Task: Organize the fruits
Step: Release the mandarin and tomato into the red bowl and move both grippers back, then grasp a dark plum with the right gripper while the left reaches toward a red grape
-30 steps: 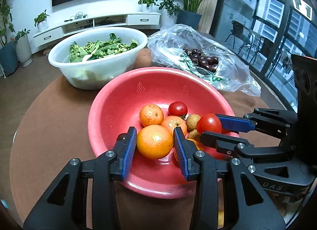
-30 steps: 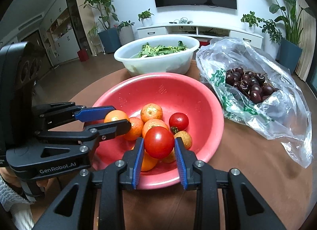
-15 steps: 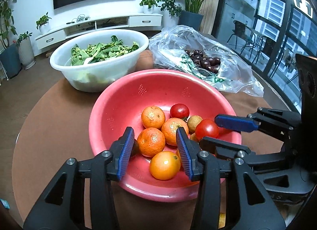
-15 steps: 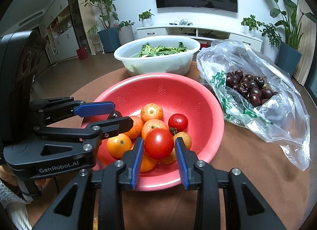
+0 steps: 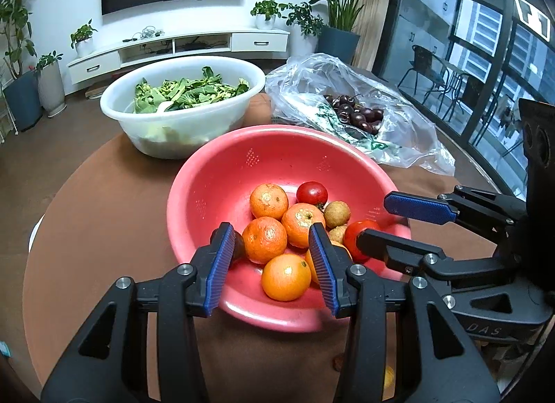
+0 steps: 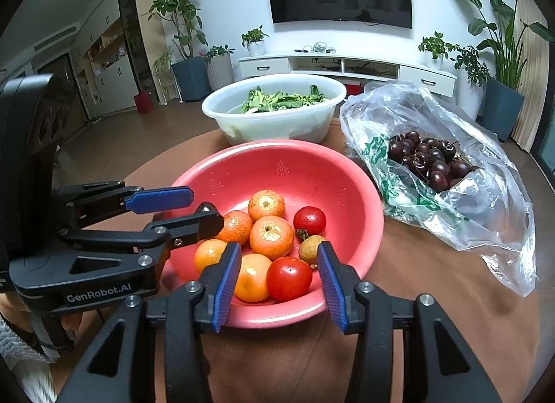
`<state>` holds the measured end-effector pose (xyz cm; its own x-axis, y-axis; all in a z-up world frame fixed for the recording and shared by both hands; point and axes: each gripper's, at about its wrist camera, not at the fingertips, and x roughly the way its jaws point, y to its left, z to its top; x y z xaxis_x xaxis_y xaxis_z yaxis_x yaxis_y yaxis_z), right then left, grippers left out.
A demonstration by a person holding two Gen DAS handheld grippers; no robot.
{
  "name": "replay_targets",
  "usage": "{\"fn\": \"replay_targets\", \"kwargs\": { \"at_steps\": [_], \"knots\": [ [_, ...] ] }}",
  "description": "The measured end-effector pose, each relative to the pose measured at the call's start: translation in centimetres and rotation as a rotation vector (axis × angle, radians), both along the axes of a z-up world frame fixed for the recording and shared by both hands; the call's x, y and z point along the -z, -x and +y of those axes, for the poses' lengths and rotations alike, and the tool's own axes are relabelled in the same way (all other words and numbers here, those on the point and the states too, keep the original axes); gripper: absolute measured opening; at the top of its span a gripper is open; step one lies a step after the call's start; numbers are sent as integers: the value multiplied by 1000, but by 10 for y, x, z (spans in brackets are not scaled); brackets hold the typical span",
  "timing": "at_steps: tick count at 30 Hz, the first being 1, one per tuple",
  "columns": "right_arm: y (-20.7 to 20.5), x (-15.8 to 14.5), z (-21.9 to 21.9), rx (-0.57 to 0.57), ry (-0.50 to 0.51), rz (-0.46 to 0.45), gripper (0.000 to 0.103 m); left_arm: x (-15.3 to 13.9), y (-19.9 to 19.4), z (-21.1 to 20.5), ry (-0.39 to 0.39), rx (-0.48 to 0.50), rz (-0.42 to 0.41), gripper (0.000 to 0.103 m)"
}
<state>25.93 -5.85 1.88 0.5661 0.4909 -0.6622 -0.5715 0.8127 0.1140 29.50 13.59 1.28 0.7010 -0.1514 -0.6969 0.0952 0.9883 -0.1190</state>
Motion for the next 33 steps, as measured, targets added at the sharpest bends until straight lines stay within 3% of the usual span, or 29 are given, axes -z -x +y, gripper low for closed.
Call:
{"fn": "replay_targets", "kwargs": {
  "at_steps": [16,33],
  "knots": [
    [42,-18,-6,-3,-7,-45,49,-10,67,-5,8,-7,-12,43],
    [109,-9,-28,-8,-20,-21,50,1,148,-20,2,9,18,43]
  ]
}}
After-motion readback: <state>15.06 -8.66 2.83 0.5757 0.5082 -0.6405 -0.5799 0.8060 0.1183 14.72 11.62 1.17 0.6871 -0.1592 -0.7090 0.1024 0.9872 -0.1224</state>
